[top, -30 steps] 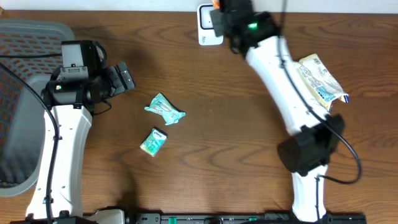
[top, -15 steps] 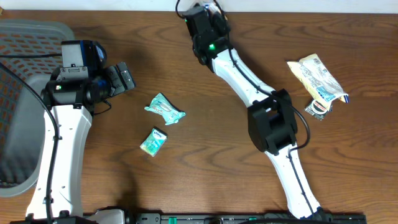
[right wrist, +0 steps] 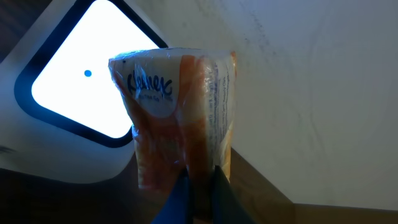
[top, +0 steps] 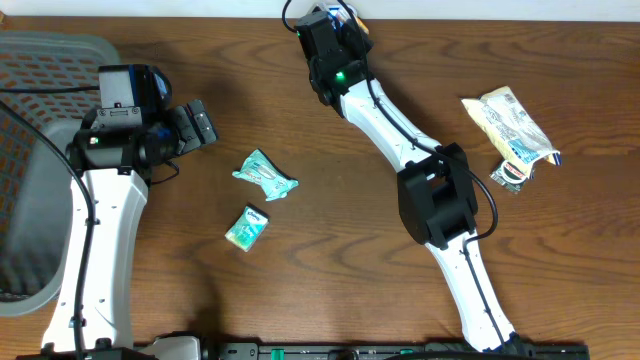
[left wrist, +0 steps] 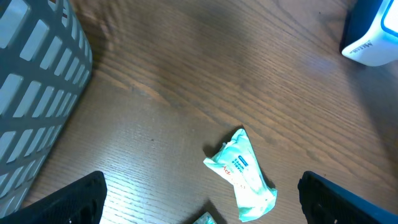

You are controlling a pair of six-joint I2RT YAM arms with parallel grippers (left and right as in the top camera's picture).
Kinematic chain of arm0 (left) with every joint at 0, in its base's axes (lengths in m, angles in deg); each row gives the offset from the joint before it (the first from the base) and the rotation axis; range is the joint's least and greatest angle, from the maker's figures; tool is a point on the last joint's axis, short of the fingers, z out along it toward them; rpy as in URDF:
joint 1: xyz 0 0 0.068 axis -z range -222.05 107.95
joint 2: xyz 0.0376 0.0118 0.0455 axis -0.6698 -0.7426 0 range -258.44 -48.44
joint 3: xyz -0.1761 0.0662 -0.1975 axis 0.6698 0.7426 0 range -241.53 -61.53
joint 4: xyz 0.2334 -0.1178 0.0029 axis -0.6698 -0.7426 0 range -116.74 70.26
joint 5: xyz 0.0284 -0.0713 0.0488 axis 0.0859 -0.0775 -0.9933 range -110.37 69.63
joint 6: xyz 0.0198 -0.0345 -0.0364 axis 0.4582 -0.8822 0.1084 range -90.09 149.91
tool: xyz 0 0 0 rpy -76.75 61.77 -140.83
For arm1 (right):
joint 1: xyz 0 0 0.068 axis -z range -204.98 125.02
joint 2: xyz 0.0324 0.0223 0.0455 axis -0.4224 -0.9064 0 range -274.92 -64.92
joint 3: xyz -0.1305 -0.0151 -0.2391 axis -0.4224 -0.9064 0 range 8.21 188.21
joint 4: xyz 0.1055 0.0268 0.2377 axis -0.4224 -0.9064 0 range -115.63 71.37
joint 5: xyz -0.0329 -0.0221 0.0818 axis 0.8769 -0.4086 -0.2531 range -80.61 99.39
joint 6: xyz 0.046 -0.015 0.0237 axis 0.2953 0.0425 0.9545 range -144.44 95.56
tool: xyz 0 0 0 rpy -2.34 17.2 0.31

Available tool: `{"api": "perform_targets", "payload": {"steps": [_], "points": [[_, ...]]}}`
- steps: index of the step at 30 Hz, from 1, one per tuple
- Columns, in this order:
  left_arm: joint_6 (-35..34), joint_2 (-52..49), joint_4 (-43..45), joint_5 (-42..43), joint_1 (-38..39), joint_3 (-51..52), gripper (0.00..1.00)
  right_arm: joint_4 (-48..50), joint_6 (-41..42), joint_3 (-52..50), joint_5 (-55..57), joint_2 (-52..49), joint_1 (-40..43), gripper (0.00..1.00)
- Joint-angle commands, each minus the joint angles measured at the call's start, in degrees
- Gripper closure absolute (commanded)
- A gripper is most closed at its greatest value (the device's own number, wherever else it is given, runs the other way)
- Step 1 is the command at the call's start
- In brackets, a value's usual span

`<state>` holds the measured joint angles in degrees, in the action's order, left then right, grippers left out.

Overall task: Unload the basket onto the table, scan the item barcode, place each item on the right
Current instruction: 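Raise the Kleenex box in front of the scanner with the right gripper, then carry the Kleenex box right and set it on the table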

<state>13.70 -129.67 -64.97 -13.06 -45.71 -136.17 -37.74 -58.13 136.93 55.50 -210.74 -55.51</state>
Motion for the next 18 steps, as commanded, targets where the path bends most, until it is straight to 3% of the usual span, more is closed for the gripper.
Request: {"api": "perform_targets", "payload": {"steps": [1, 8, 18], "points": [[0.98, -0.09, -0.2, -0.52, -0.17, -0.33, 0.02, -0.31, 2.93, 0.59, 1.16, 1.46, -0.31, 0.99], [0.98, -0.09, -0.2, -0.52, -0.17, -0.33, 0.02, -12.68, 17.18, 0.59, -13.2, 10.95, 0.57, 0.99], [0.98, -0.09, -0.2, -0.52, -0.17, -0.33, 0.02, -35.63, 41.13, 0.59, -46.77, 27.93, 6.49, 0.99]]}}
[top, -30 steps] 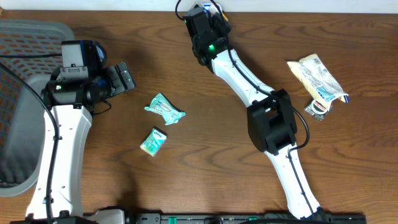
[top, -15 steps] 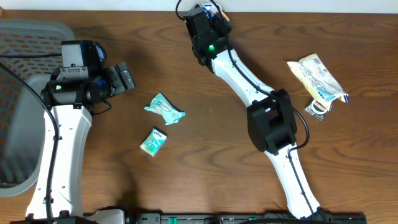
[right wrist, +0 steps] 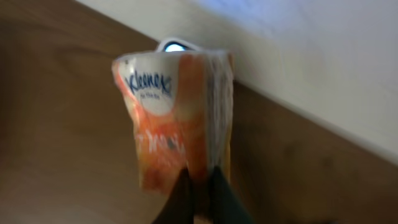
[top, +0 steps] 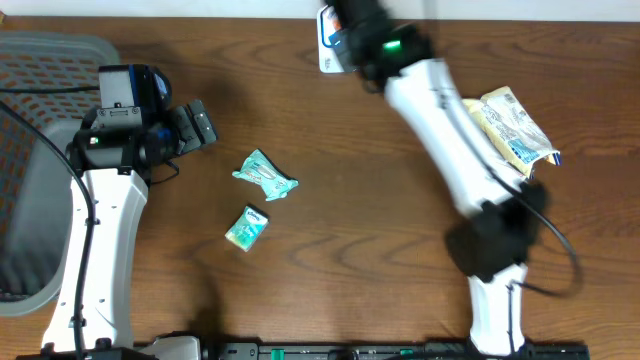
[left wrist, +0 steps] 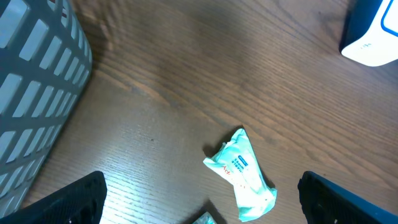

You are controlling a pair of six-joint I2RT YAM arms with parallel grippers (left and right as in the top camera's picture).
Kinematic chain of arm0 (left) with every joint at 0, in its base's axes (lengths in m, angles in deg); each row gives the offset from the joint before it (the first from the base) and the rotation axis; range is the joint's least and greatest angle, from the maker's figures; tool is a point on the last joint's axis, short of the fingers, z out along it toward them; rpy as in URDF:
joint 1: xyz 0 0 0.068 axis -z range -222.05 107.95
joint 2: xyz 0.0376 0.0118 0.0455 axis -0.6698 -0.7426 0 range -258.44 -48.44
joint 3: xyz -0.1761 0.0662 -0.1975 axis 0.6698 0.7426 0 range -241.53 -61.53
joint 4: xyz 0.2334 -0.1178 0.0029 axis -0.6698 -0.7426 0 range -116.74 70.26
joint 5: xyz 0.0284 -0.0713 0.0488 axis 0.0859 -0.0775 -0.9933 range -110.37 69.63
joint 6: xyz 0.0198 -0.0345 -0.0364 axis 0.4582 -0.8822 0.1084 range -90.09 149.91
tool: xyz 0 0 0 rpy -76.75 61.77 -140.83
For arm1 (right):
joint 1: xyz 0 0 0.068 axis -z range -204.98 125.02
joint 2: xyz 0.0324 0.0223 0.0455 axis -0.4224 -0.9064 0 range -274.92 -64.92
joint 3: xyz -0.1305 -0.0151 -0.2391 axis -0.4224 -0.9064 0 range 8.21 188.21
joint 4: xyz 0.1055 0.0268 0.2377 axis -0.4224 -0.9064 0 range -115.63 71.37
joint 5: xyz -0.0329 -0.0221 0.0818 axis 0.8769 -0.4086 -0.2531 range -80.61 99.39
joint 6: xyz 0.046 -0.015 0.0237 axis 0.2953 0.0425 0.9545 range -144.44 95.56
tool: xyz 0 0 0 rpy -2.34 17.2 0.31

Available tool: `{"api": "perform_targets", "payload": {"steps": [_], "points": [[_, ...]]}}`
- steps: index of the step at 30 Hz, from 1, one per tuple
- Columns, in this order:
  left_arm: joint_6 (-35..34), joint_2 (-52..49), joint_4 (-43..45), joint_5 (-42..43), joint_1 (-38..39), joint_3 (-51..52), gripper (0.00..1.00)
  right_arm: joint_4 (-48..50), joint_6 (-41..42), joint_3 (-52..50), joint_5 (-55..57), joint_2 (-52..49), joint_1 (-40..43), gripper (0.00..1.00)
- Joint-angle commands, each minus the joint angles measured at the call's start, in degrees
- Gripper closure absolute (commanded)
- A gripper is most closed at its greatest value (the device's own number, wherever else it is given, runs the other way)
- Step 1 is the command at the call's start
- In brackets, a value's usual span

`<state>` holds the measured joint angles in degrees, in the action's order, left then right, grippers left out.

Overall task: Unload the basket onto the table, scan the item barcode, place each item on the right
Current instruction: 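Carry the Kleenex box right and set it on the table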

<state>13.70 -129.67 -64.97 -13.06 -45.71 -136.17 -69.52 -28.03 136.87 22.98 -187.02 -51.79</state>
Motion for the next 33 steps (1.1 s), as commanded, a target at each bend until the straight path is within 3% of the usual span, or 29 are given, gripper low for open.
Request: {"api": "perform_targets", "payload": {"steps": [1, 10, 19, 24, 25, 27, 31, 33], "points": [[0.98, -0.09, -0.2, -0.52, -0.17, -0.33, 0.03, -6.82, 11.98, 0.66, -16.28, 5.38, 3.82, 0.99], [0.98, -0.09, -0.2, -0.52, -0.17, -0.33, 0.02, -27.74, 14.27, -3.34, -19.1, 6.56, 11.06, 0.99], [0.98, -0.09, -0.2, -0.52, -0.17, -0.33, 0.02, -24.13, 20.76, -25.62, -9.97, 6.56, 15.43, 0.99], [0.98, -0.09, -0.2, -0.52, -0.17, -0.33, 0.02, -20.09, 20.72, -31.93, -8.66, 6.56, 18.03, 0.98], [0.98, -0.09, -0.2, -0.52, -0.17, -0.33, 0.03, -19.89, 20.72, -32.39, -7.98, 6.56, 18.36, 0.94], [0.98, -0.09, -0.2, -0.52, -0.17, -0.33, 0.02, -19.82, 20.68, -32.79, -6.62, 6.56, 19.06, 0.73], [0.98, -0.09, -0.2, -0.52, -0.17, -0.33, 0.02, -19.26, 19.17, -32.63, -6.64, 6.58, 19.98, 0.17], [0.98, -0.09, -0.2, -0.52, -0.17, -0.33, 0.02, -19.21, 19.17, -31.82, -6.67, 6.62, 19.98, 0.14]]}}
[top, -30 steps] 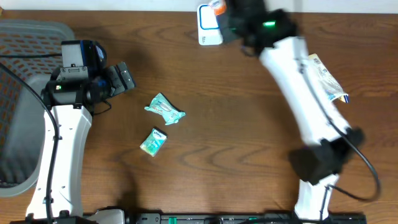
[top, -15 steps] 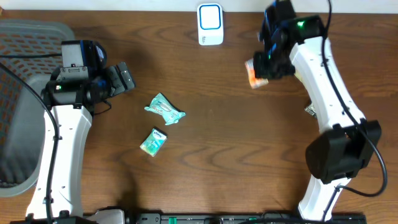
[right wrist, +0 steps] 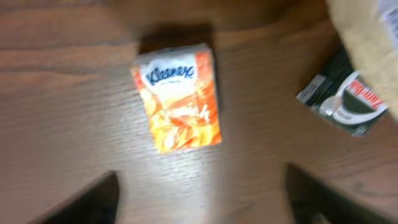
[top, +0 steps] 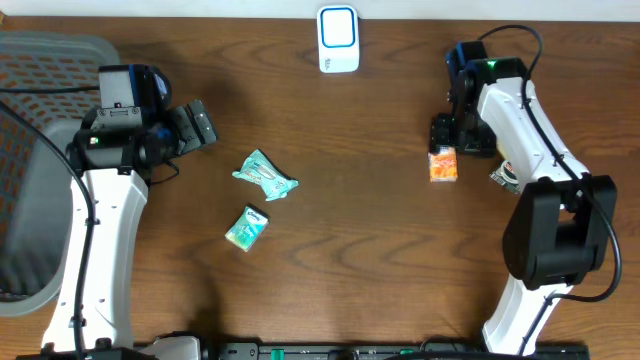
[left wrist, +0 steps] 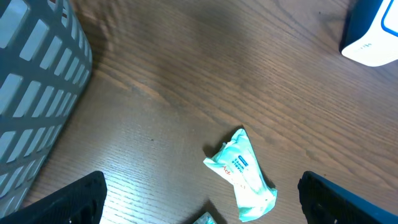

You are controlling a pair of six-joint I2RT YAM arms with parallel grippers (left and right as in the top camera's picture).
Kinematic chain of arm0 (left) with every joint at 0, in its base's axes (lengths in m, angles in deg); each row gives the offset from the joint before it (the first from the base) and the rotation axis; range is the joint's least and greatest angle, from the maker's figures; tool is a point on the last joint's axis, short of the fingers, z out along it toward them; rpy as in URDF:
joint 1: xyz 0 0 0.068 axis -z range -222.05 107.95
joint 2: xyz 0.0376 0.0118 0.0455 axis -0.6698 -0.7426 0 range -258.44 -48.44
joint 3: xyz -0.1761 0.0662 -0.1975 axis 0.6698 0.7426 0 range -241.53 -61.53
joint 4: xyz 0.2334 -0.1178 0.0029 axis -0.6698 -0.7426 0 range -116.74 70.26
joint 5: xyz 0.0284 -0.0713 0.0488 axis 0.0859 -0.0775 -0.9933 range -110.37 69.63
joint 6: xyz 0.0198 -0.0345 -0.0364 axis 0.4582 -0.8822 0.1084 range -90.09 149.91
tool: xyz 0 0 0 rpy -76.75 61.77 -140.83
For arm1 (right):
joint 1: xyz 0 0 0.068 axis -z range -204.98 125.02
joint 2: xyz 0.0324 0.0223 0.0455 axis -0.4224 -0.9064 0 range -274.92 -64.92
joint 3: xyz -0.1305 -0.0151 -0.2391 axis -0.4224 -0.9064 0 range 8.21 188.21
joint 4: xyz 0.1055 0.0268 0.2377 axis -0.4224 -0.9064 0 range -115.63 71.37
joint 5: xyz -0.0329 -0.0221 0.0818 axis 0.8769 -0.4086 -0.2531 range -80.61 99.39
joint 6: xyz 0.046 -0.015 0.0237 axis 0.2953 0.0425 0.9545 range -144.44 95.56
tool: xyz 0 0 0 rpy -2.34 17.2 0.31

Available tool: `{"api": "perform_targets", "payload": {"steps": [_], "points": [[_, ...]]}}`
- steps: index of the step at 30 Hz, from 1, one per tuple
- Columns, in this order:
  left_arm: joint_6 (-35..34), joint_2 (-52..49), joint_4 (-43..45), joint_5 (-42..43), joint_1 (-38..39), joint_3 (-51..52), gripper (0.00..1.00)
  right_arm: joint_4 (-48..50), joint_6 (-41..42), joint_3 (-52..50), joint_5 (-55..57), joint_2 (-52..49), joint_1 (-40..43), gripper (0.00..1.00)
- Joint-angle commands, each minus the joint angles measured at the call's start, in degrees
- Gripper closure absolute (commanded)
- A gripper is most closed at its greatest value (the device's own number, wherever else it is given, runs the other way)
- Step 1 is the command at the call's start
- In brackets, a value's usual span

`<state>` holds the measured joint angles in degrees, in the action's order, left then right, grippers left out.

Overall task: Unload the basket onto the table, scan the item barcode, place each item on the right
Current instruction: 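Carry the Kleenex box right and set it on the table, then move the right gripper to the green wet-wipes pack and grasp it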

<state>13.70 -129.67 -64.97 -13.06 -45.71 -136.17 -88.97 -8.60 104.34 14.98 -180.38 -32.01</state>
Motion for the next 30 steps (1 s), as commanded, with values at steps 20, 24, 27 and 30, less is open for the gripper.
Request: {"api": "perform_targets", "payload": {"steps": [20, 24, 27, 30], "points": [[0.98, -0.09, -0.2, -0.52, -0.17, -0.33, 0.02, 24.9, -9.7, 1.53, -30.05, -0.07, -20.39, 0.25], [0.98, -0.09, -0.2, -0.52, -0.17, -0.33, 0.02, 33.68, -8.61, -2.54, -26.45, -0.07, -25.57, 0.12], [0.98, -0.09, -0.2, -0.52, -0.17, -0.33, 0.02, 39.8, -8.61, -5.7, -26.43, -0.11, -28.57, 0.16], [0.98, -0.09, -0.22, -0.52, -0.17, -0.33, 0.02, 44.22, -7.58, -8.57, -26.01, -0.2, -30.58, 0.21]]}}
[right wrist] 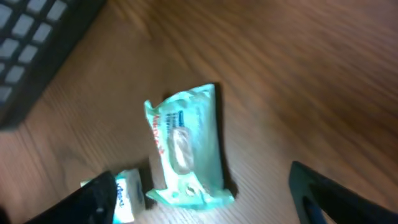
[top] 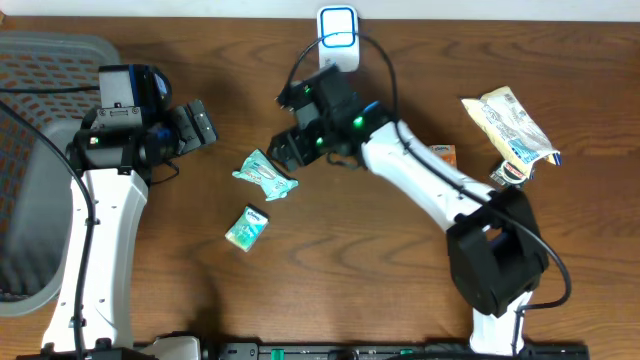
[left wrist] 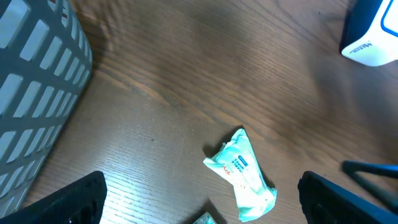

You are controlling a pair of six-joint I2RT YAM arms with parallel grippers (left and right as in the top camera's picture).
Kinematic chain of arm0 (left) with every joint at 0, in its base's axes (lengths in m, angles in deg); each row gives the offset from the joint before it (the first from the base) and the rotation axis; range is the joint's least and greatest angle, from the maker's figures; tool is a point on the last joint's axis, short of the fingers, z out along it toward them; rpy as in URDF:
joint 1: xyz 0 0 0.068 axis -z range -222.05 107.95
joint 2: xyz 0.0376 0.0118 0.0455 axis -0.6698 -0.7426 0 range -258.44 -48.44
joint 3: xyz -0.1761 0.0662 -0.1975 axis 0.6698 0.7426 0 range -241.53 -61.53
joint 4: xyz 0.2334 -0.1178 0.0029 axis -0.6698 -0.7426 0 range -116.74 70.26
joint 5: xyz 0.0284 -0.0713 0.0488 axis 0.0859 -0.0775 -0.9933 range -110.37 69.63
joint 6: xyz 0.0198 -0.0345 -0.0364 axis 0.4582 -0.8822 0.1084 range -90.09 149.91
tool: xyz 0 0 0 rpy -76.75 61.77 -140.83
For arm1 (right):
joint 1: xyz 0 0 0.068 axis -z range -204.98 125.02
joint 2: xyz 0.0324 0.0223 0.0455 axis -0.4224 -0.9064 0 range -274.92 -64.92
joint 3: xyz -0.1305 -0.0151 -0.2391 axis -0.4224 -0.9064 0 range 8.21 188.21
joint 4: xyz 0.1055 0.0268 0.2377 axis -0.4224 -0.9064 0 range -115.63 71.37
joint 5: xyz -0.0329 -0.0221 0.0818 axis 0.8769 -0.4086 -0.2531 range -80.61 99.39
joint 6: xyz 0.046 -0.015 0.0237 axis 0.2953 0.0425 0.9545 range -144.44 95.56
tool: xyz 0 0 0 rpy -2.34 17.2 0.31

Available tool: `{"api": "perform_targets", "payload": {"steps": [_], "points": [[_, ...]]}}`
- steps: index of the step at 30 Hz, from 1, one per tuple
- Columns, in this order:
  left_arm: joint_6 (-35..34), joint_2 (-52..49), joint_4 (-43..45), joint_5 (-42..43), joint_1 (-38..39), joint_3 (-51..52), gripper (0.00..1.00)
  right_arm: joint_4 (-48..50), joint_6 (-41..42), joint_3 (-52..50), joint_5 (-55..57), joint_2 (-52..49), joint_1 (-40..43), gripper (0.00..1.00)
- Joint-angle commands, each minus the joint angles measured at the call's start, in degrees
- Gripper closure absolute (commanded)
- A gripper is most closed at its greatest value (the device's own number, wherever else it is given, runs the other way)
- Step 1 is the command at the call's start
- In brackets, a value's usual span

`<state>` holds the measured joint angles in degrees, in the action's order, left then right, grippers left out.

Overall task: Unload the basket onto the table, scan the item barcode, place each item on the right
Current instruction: 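Move the right gripper to the green wet-wipes pack and grasp it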

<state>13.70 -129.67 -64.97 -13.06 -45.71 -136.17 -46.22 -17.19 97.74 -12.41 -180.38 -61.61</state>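
A white and blue scanner (top: 338, 38) stands at the table's far edge. An orange Kleenex pack (top: 443, 155) lies on the table at the right, free of both grippers. A crumpled teal packet (top: 265, 175) lies left of centre, and my right gripper (top: 283, 150) hovers open just above it. In the right wrist view the teal packet (right wrist: 186, 146) sits between the spread fingers (right wrist: 317, 190). A small teal pack (top: 246, 227) lies nearer the front. My left gripper (top: 205, 125) is open and empty, up left of the teal packet (left wrist: 242, 171).
A grey slatted basket (top: 40, 60) fills the left edge. A yellowish snack bag (top: 510, 125) and a small black packet (top: 512, 172) lie at the far right, beside the orange pack. The right arm stretches across the table's middle.
My right gripper was open over the orange Kleenex pack at the right. It now hangs open over the teal packet left of centre. The orange pack stays on the table. The left arm is unchanged.
My right gripper held the orange Kleenex pack up against the scanner's window. Then it held the pack away from the scanner. Then the pack lay on the table at the right with the gripper open above it. Now the gripper is over the teal packet.
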Motion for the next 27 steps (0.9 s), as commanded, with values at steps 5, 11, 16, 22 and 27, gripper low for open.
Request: {"api": "perform_targets", "payload": {"steps": [5, 11, 16, 22, 27], "points": [[0.96, -0.09, -0.2, -0.52, -0.17, -0.33, 0.02, 4.28, 2.14, -4.15, 2.29, -2.23, -2.84, 0.23], [0.98, -0.09, -0.2, -0.52, -0.17, -0.33, 0.02, 6.14, 1.86, -4.15, 2.19, -6.47, -4.94, 0.24], [0.98, -0.09, -0.2, -0.52, -0.17, -0.33, 0.02, 6.69, 1.68, -4.15, 2.19, -9.84, -5.84, 0.3], [0.98, -0.09, -0.2, -0.52, -0.17, -0.33, 0.02, 5.99, 1.7, -4.15, 2.23, -10.19, -5.7, 0.69], [0.98, -0.09, -0.2, -0.52, -0.17, -0.33, 0.03, 5.11, 2.16, -4.13, 1.79, -9.18, -4.68, 0.87]]}}
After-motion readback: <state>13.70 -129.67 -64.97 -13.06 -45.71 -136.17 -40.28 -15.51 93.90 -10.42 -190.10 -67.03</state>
